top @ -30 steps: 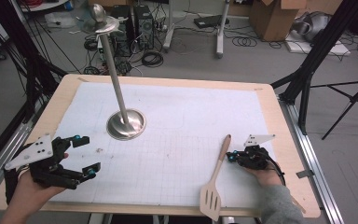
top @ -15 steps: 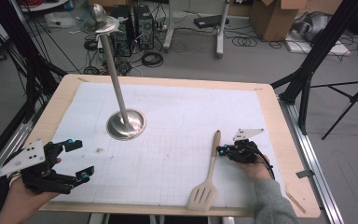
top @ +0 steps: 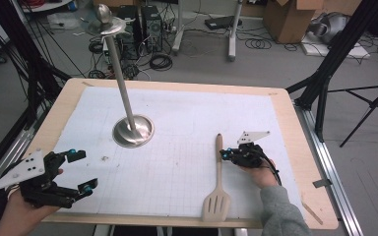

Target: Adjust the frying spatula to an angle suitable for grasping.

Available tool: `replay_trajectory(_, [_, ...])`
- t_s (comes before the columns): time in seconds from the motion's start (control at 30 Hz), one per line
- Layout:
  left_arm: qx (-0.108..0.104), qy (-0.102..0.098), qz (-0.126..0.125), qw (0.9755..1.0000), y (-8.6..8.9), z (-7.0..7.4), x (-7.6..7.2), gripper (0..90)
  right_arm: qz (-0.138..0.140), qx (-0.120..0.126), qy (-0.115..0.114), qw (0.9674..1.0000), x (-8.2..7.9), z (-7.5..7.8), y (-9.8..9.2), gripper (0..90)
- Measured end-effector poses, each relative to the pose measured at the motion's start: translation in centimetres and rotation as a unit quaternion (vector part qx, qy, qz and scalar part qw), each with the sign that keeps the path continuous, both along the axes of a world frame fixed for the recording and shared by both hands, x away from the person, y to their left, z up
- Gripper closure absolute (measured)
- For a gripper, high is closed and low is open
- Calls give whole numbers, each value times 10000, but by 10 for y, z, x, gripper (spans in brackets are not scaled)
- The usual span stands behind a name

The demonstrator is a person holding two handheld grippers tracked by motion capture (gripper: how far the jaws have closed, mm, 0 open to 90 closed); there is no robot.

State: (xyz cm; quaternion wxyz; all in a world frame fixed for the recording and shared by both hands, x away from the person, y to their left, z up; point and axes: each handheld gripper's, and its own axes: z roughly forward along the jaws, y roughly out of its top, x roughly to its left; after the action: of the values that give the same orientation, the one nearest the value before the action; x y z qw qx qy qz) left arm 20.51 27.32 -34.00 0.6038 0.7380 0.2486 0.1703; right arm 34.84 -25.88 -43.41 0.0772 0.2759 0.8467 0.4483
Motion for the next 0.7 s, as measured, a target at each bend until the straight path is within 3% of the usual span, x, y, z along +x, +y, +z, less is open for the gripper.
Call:
replay_trajectory(0.07, [-7,-1,-30,10000,0,1,1,91,249,43,18,9997,-5,3,3,900])
replay_trajectory(0.23, [-28,-35,-231,9997,-4,4,3,91,749,-264,175,9967,-15,2,15,900])
replay_trajectory(0.5, [48,-105,-410,9991,-6,4,7,91,1220,-317,274,9916,-27,1,31,900])
replay_trajectory(0.67, [17,-96,-442,9990,-8,5,9,91,1434,-831,325,9856,-32,-6,42,900])
replay_trajectory(0.7, [22,-101,-448,9989,-8,5,9,91,1427,-818,329,9858,-32,-6,42,900])
